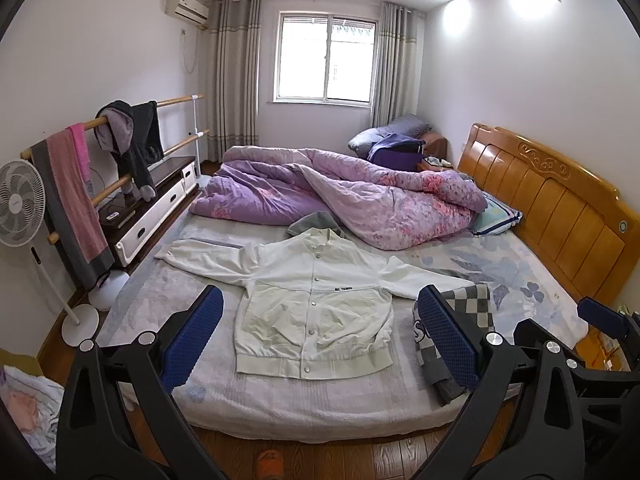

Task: Fold large clothes

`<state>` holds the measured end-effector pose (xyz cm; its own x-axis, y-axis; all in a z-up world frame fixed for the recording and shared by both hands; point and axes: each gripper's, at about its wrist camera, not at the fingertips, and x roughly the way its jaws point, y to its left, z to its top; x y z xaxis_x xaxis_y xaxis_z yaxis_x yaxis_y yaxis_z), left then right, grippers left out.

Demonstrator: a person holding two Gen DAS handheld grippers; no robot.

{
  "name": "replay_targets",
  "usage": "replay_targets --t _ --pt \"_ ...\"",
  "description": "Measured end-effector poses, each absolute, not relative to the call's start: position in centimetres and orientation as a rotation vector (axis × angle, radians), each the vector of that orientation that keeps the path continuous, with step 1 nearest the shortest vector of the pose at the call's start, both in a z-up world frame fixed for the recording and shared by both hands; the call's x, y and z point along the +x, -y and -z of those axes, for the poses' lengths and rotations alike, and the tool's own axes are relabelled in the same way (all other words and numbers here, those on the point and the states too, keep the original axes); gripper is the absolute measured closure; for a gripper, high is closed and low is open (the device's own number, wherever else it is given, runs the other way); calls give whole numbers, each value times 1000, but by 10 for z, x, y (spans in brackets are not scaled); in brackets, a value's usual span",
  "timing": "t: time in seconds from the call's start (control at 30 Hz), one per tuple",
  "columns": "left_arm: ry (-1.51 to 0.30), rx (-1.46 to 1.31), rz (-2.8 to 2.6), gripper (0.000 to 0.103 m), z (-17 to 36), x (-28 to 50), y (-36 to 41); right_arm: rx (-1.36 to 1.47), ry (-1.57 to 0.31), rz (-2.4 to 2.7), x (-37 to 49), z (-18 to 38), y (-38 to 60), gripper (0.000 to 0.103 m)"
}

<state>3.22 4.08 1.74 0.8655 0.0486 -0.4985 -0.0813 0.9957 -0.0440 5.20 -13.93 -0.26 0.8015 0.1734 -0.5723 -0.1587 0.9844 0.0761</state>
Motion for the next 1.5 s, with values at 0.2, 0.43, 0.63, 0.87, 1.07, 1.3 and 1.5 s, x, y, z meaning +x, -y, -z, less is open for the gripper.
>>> replay_targets --t 0.2,0.43,0.63,0.87,1.07,1.3,1.5 --pt "-542 -60 -37 5 -9 72 -63 22 -631 -145 89 7 116 10" --pt "-578 -60 -7 5 1 134 -120 25 -662 -126 144 13 61 10" --pt "-623 -44 33 5 4 184 -175 69 -706 -92 192 15 15 10" --pt "-668 -73 33 5 17 231 -224 61 -747 -85 235 22 -25 10" --pt "-746 -99 8 5 40 269 -242 65 -802 -117 281 41 -40 10" --pt "-782 -127 -79 5 62 324 -254 54 -844 -188 350 67 -50 10" --pt "-808 -208 -209 5 89 379 -283 -2 -899 -285 424 99 -63 10"
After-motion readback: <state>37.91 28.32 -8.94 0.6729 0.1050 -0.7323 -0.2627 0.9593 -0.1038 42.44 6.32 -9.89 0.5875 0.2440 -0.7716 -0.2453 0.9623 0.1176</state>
